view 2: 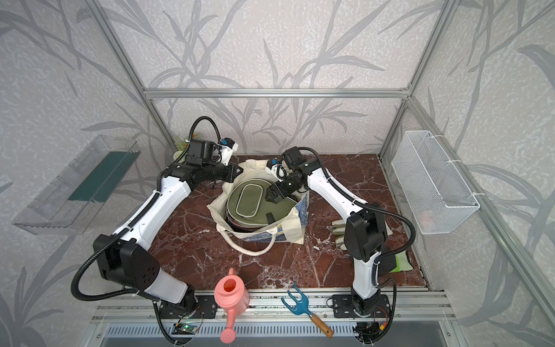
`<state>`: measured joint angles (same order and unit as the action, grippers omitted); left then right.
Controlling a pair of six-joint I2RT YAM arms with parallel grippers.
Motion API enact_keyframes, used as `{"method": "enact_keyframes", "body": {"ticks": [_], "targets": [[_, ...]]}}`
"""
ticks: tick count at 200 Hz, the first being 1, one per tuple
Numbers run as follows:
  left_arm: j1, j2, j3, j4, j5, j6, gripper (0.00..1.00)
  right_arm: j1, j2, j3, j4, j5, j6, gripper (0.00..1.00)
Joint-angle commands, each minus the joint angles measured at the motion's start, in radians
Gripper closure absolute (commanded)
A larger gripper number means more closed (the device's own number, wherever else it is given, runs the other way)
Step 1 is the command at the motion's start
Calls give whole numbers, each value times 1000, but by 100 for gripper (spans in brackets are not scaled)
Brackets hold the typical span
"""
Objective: Remove the ping pong set from the canvas bag
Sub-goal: Pick up the ping pong set from the canvas bag.
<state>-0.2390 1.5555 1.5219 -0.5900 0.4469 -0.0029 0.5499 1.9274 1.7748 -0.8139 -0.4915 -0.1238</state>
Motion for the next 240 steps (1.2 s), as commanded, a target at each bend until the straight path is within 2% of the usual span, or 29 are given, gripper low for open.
{"method": "enact_keyframes", "body": {"ticks": [1,29,42,64,73,102,137,172,240], "targets": [[5,-25,12,80,38,17,100,2,16,-20,-29,-208,-22,4],[5,-19,13,83,38,15,100,2,6,-40,-51,-314,-54,16],[5,-19,12,88,37,11,100,3,-1,-48,-61,-332,-64,27],[5,-21,9,83,33,9,100,3,-20,-55,-65,-325,-65,55],[5,-26,6,82,28,11,100,4,-32,-51,-66,-319,-62,71],[5,-46,-2,63,3,15,100,2,-72,-15,-88,-301,-62,100],[6,-82,-23,39,-54,22,100,3,-146,52,-107,-212,-46,100],[5,-119,-63,45,-81,20,100,2,-280,51,-26,-86,20,100],[5,-132,-85,53,-88,15,100,4,-425,79,31,160,65,100]]}}
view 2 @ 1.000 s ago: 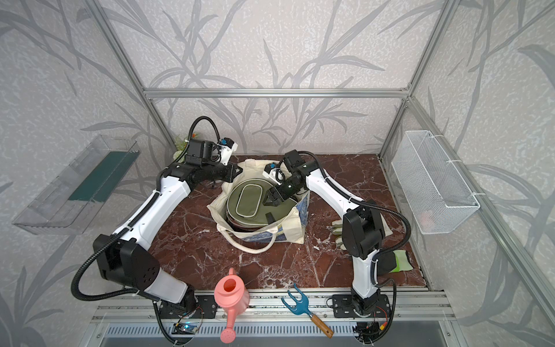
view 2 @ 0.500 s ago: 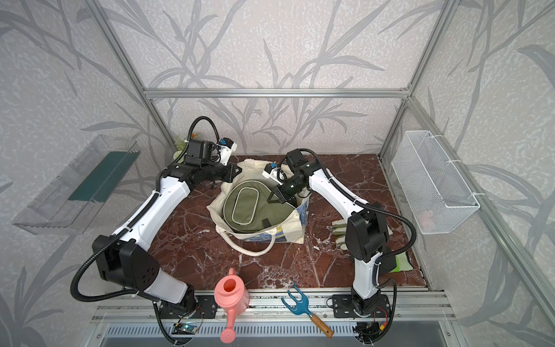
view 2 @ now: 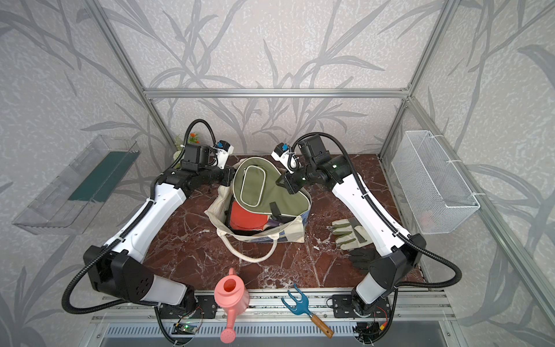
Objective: Remove the ping pong set from the canvas bag
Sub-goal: Pick up the ping pong set from the canvas bag, then place the ping pong set in the canvas bag.
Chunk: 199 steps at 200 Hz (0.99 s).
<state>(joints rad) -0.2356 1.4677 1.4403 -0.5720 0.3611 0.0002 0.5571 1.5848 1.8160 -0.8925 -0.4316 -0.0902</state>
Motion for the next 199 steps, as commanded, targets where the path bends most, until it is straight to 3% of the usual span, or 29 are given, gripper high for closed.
{"method": "enact_keyframes", "body": {"ticks": [1,37,100,150,189,199], "targets": [[1,-44,-2,35,-3,12,100,-4,-84,37,111,102,31,100],[1,-37,-5,41,4,8,100,-1,-132,-39,200,180,45,100],[1,-27,-12,48,0,3,100,10,-52,-39,166,90,32,100],[1,-10,12,54,4,7,100,63,-19,-191,254,274,-49,100],[1,6,25,58,21,0,100,118,-7,-214,265,284,-105,100],[-1,10,26,61,25,-2,100,119,-5,-207,259,286,-105,91]]}}
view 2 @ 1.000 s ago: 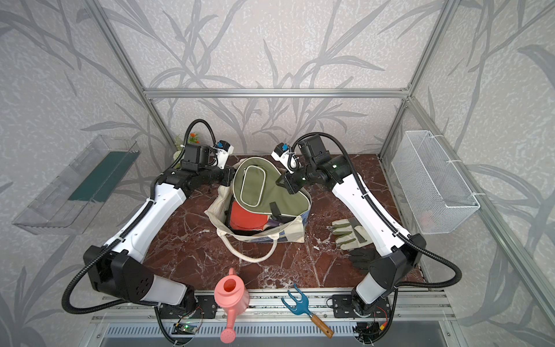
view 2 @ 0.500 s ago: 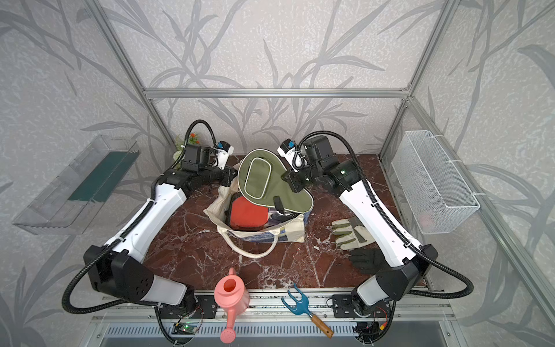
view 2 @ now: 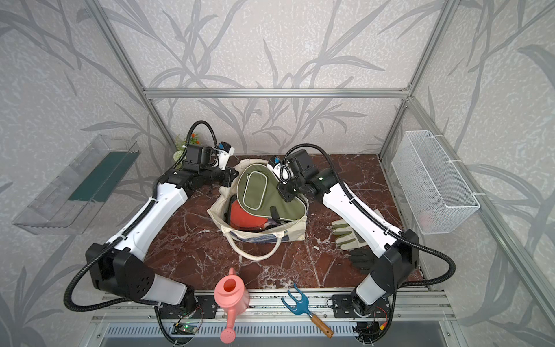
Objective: Remove the ping pong set from the canvas bag
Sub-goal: Place the ping pong set in the canvas bag, then pick up the ping pong set from the canvas bag.
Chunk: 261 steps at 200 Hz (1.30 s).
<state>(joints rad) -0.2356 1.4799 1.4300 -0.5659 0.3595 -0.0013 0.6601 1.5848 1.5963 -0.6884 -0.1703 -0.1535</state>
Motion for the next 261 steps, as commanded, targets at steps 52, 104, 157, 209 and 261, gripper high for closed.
{"method": "enact_keyframes", "body": {"ticks": [52,104,157,209,261], "targets": [[-2,8,50,50,33,4,100,-15,-1,127,-24,-17,-67,48],[-2,12,46,46,33,8,100,-18,31,179,-122,-170,-63,43],[-4,20,42,48,41,2,100,-7,110,137,-111,-190,-49,43],[-5,20,43,43,43,6,100,-77,232,133,-62,-227,-3,43],[-5,35,44,44,44,5,100,-88,288,140,-89,-331,-15,49]]}}
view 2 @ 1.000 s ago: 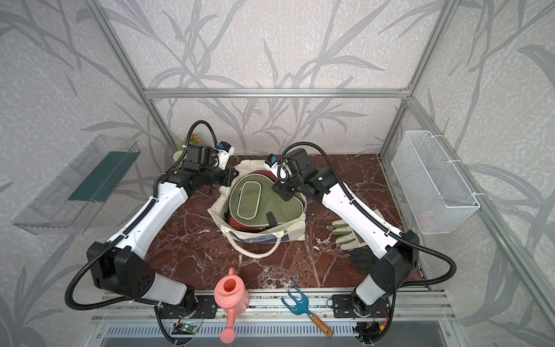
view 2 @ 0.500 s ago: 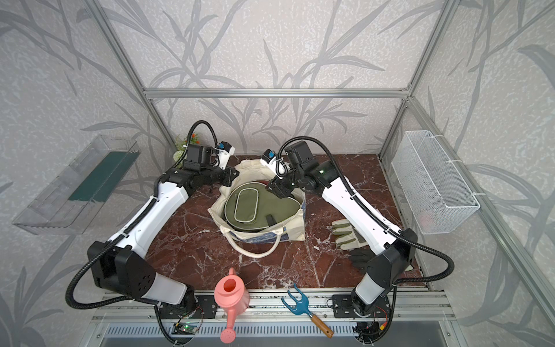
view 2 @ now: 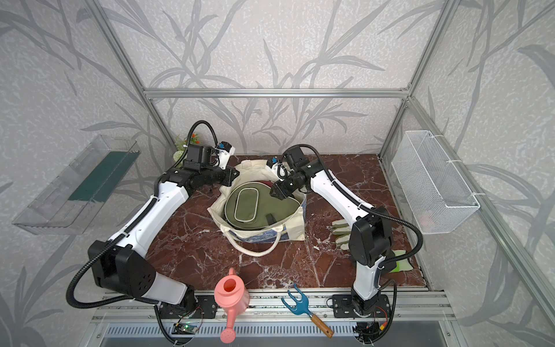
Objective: Remove the ping pong set from the canvas bag
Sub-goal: Pick up the ping pong set from the canvas bag.
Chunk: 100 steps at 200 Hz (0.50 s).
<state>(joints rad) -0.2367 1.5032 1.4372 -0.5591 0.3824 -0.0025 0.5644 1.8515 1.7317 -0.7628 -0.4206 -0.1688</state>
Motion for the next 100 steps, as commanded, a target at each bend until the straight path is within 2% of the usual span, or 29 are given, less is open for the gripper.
{"method": "enact_keyframes", "body": {"ticks": [1,50,100], "targets": [[-4,13,37,37,21,6,100,9,21,5,-15,-83,0,49],[-4,20,39,37,20,7,100,9,45,1,-46,-167,-8,63],[-4,19,33,34,17,9,100,8,46,38,-92,-165,-16,99]]}}
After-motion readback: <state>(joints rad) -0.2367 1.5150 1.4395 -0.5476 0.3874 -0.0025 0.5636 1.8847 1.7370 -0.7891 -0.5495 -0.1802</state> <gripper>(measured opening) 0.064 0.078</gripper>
